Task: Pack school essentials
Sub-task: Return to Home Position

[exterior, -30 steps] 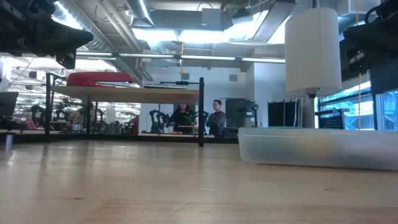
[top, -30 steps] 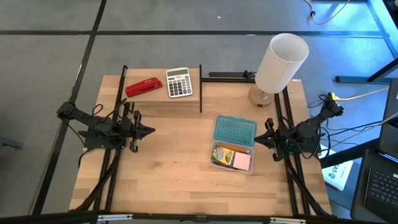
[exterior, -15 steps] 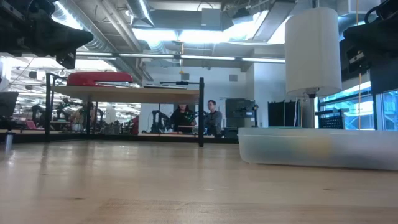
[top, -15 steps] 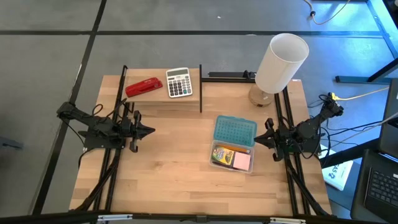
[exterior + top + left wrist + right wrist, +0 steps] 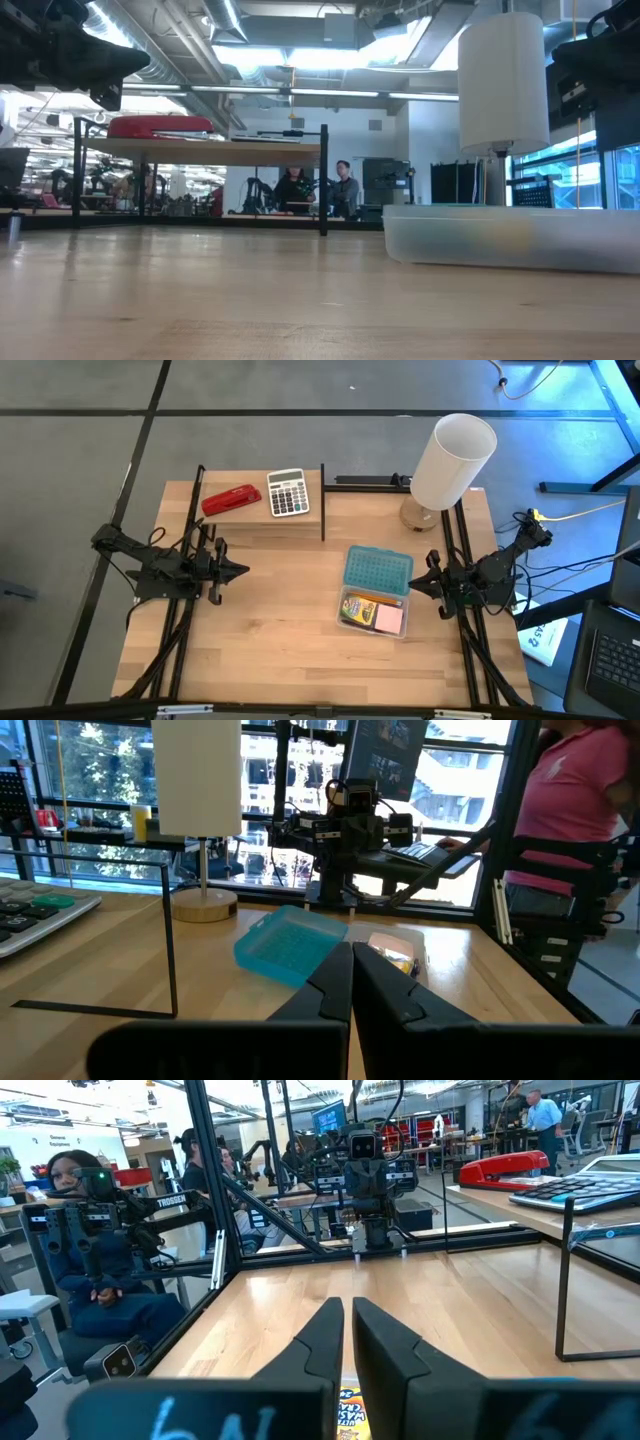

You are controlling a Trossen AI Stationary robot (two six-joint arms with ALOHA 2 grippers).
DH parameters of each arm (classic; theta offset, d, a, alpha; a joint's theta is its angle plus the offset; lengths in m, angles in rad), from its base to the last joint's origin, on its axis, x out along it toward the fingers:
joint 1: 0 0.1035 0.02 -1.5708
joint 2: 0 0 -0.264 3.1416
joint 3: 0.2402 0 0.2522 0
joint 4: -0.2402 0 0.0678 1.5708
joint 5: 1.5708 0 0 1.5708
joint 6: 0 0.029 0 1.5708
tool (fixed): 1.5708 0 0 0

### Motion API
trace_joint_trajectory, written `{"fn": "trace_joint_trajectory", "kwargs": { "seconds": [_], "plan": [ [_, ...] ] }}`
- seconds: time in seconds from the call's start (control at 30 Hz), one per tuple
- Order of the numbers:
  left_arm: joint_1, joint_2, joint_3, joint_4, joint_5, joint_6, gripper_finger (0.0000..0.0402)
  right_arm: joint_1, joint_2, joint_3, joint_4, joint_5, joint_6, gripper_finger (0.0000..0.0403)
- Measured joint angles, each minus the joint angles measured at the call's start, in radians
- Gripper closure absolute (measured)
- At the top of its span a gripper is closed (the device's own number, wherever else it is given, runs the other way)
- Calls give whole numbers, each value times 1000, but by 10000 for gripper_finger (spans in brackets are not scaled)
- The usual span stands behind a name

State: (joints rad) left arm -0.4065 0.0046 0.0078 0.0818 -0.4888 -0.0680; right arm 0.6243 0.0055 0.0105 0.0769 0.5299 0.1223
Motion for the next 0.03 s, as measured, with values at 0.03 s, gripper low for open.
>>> {"fn": "trace_joint_trajectory", "kwargs": {
  "seconds": [0.03],
  "plan": [
    [0, 0, 0, 0, 0, 0, 401, 0, 0, 0, 0, 0, 0, 373]
  ]
}}
